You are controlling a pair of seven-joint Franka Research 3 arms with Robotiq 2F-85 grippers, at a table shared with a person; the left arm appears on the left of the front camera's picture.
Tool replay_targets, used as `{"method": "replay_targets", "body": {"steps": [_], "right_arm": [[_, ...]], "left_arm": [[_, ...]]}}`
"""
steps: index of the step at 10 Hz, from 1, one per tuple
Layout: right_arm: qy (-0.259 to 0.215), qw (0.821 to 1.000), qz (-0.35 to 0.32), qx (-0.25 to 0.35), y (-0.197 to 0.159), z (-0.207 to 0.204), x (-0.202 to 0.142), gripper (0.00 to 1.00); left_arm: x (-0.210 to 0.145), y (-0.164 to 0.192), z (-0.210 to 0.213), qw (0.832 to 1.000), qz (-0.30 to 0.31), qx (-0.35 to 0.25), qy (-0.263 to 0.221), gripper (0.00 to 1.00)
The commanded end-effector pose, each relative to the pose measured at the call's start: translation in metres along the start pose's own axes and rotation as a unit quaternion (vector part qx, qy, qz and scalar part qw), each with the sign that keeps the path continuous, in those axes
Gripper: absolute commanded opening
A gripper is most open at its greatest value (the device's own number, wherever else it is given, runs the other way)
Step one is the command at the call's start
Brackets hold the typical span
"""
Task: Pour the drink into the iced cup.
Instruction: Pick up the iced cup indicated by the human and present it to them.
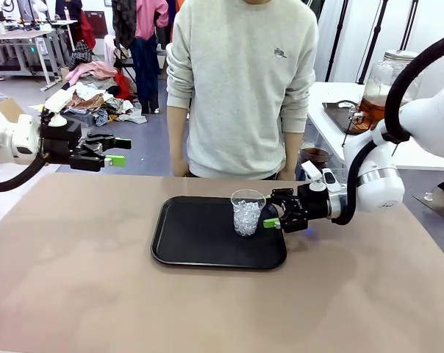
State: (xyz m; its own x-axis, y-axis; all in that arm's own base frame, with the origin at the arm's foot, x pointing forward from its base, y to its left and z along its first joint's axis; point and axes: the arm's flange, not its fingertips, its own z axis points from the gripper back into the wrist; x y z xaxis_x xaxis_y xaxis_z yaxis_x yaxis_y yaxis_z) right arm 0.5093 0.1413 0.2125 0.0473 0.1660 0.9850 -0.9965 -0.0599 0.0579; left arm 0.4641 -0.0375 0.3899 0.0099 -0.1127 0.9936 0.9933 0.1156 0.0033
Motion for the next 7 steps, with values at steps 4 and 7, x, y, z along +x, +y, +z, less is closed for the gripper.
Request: {"method": "replay_targets", "body": {"steps": [4, 7], "right_arm": [[0.014, 1.0, -0.016, 0.022, -0.012, -0.016, 0.001, 1.0], [0.019, 0.999, -0.022, 0.029, -0.012, -0.023, -0.002, 1.0]], "left_arm": [[0.002, -0.001, 0.0, 1.0, -0.002, 0.0, 0.0, 1.0], [0.002, -0.001, 0.0, 1.0, -0.002, 0.0, 0.0, 1.0]]}}
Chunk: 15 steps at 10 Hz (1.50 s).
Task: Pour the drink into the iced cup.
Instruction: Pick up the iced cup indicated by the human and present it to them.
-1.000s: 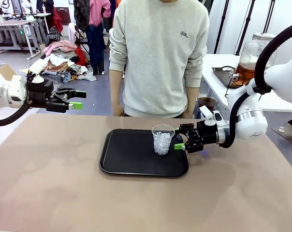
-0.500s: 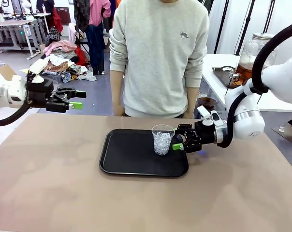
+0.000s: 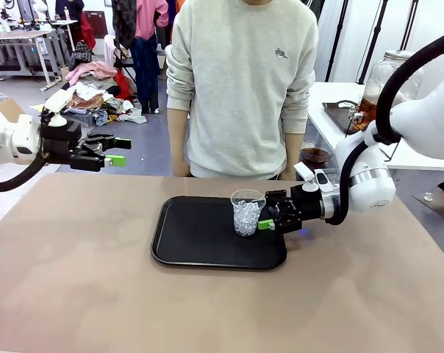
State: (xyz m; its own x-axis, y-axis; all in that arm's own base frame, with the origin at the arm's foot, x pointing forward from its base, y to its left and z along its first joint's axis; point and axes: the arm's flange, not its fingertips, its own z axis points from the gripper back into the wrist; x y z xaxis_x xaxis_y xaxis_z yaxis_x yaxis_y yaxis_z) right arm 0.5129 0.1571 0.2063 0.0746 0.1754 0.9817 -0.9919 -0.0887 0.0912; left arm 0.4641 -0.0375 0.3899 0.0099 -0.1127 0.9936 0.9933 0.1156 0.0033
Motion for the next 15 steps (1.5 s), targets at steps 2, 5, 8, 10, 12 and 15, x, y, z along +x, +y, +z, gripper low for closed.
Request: {"method": "replay_targets", "body": {"steps": [2, 5, 8, 10, 12, 15], "right_arm": [[0.021, 1.0, -0.012, 0.016, -0.008, -0.012, 0.0, 1.0], [0.027, 0.999, -0.019, 0.023, -0.007, -0.024, -0.002, 1.0], [0.028, 0.999, -0.013, 0.017, -0.009, -0.032, -0.004, 1.0], [0.01, 1.0, -0.014, 0.007, -0.01, -0.039, -0.004, 1.0], [0.002, 1.0, -0.017, 0.002, -0.01, -0.043, -0.003, 1.0], [-0.008, 1.0, -0.013, -0.015, -0.011, -0.049, -0.004, 1.0]], "left_arm": [[0.002, -0.001, 0.0, 1.0, -0.002, 0.0, 0.0, 1.0], [0.002, -0.001, 0.0, 1.0, -0.002, 0.0, 0.0, 1.0], [0.002, -0.001, 0.0, 1.0, -0.002, 0.0, 0.0, 1.0], [0.002, -0.001, 0.0, 1.0, -0.002, 0.0, 0.0, 1.0], [0.002, -0.001, 0.0, 1.0, -0.002, 0.0, 0.0, 1.0], [0.002, -0.001, 0.0, 1.0, -0.002, 0.0, 0.0, 1.0]]}}
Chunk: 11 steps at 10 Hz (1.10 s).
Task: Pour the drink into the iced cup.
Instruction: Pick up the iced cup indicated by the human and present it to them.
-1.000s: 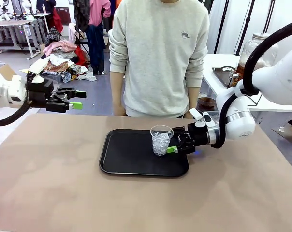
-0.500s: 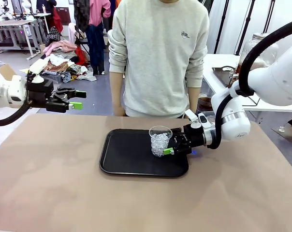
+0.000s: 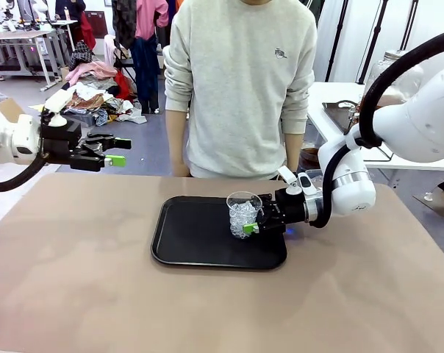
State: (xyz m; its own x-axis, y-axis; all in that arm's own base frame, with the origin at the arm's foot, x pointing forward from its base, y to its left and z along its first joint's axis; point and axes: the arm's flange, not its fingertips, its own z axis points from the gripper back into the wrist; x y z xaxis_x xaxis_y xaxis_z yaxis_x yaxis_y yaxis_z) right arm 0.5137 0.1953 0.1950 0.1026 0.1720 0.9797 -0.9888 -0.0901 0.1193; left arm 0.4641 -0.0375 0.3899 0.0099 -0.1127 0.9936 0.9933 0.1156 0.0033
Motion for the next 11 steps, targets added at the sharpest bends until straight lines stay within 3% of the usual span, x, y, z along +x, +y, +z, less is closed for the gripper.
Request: {"method": "replay_targets", "body": {"steps": [1, 4, 6, 11], "right_arm": [[-0.006, 1.0, 0.001, -0.018, -0.0057, -0.0098, 0.0001, 1.0], [-0.02, 1.0, -0.006, -0.022, -0.0063, -0.0117, -0.0004, 1.0], [-0.042, 0.999, -0.02, -0.021, -0.0076, -0.0139, -0.0013, 0.65], [-0.049, 0.999, -0.016, -0.017, -0.0076, -0.014, 0.0005, 0.65]], "left_arm": [[0.0019, -0.0008, 0.0, 1.0, -0.002, 0.0, 0.0, 1.0], [0.0019, -0.0008, 0.0, 1.0, -0.002, 0.0, 0.0, 1.0], [0.0019, -0.0008, 0.0, 1.0, -0.002, 0.0, 0.0, 1.0], [0.0019, -0.0008, 0.0, 1.0, -0.002, 0.0, 0.0, 1.0]]}}
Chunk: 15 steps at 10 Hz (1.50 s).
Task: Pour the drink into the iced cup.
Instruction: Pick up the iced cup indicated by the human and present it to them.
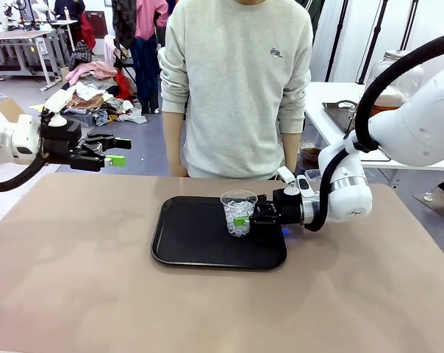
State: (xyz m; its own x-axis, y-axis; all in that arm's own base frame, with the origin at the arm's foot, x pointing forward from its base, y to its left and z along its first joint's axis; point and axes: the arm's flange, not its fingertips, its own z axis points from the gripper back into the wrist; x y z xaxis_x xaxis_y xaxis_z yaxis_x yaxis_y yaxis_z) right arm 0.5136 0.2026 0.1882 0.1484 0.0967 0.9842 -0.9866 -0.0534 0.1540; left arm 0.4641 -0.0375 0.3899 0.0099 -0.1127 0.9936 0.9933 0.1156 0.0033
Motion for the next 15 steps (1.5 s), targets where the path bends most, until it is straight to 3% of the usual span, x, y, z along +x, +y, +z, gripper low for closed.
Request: {"method": "replay_targets", "body": {"steps": [1, 6, 10, 15], "right_arm": [[-0.005, 1.0, 0.011, -0.001, -0.005, -0.006, 0.01, 0.65], [-0.005, 0.998, 0.069, -0.01, -0.009, 0.005, 0.073, 0.65], [-0.016, 0.998, 0.06, -0.002, -0.029, 0.013, 0.122, 0.65], [-0.012, 0.998, 0.056, -0.004, -0.037, 0.015, 0.134, 0.65]], "left_arm": [[0.002, -0.001, 0.0, 1.0, -0.002, 0.0, 0.0, 1.0], [0.002, -0.001, 0.0, 1.0, -0.002, 0.0, 0.0, 1.0], [0.002, -0.001, 0.0, 1.0, -0.002, 0.0, 0.0, 1.0], [0.002, -0.001, 0.0, 1.0, -0.002, 0.0, 0.0, 1.0]]}}
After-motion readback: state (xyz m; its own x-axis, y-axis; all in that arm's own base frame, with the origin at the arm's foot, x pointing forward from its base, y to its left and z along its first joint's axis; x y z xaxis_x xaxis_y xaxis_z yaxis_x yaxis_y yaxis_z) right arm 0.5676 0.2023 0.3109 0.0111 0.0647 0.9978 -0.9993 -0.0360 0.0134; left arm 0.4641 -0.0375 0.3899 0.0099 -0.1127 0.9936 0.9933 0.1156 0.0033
